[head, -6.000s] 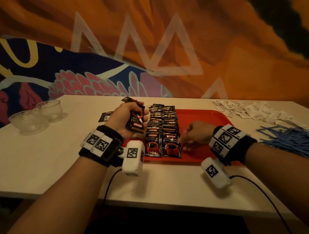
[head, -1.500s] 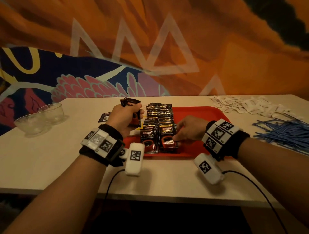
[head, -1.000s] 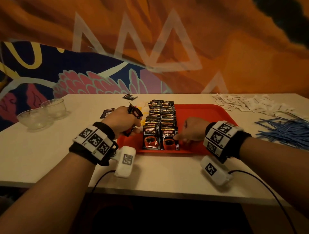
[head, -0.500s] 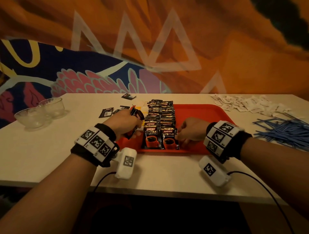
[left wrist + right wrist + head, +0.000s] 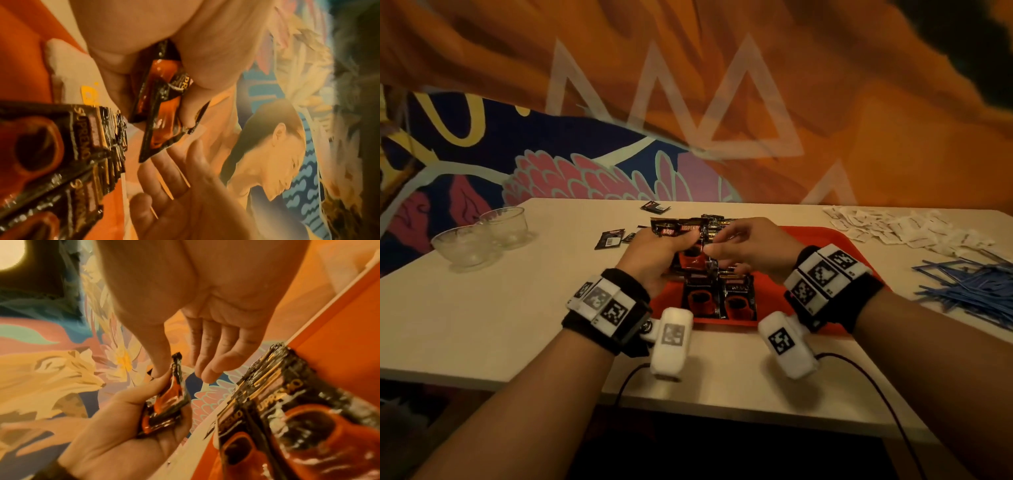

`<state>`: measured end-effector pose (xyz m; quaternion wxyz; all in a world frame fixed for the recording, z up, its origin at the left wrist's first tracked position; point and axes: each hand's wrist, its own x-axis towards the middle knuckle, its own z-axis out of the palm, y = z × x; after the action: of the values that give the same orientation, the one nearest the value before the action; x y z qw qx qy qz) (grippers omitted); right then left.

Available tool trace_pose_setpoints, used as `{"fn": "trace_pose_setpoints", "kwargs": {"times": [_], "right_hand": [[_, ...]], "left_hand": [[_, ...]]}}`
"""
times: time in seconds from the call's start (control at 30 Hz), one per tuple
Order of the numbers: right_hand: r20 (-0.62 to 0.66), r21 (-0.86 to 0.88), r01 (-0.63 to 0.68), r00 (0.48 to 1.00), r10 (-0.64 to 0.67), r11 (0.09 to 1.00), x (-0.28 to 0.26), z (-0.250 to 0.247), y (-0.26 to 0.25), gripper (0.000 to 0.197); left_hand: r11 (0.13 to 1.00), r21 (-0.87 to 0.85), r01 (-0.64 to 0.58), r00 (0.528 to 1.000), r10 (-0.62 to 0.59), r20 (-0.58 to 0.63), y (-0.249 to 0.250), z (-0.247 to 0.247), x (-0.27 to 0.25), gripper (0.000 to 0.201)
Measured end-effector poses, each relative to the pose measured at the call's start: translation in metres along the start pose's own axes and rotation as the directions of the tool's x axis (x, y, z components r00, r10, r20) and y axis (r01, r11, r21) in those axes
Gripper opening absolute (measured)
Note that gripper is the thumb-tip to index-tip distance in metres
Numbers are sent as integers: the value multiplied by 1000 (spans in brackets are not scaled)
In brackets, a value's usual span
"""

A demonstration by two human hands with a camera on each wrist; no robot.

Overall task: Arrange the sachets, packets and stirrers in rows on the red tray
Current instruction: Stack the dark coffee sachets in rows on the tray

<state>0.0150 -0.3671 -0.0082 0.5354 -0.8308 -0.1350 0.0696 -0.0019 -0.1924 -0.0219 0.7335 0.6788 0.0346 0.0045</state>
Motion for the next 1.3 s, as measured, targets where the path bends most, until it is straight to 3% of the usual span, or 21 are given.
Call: {"fn": "trace_pose_setpoints", "kwargs": {"times": [0.2,0.3,0.37,0.5,0.63,0.87,1.0,1.1,1.3], "right_hand": [[-47,222,17,999,-6,975,10,5,4,16],[-95,136,72,994,-59,988,14,-1,9,19],[-105,30,110,989,-107,993,16,-3,13,18],[-73,-3,106,992,-106,994,16,-4,17,18],[-122,-87,147,980,-157,985,17,-6,23,16],[-128,-98,192,971,-203,977,17,-9,26,12],[-79,4,148,986,-148,989,15,-14,21,10],[-91,-14,129,987,-130,992,15,-17,20,7],[-62,14,-35,997,36,999,20,-17,28,15]], "left_hand": [[990,-143,-19,1000,17,-15,0,10,8,30],[977,-210,-27,999,17,-49,-1,11,14,33],[975,-216,-62,995,44,-86,-4,13,19,25],[972,-220,-83,994,66,-86,-7,22,21,15],[970,-153,-187,981,177,-78,-7,28,23,5],[976,-170,-133,991,131,-19,-1,27,30,1],[972,-223,-71,997,74,5,1,22,32,14],[970,-242,-8,999,17,38,1,14,38,33],[895,-440,75,997,-57,53,3,-9,44,28]]}}
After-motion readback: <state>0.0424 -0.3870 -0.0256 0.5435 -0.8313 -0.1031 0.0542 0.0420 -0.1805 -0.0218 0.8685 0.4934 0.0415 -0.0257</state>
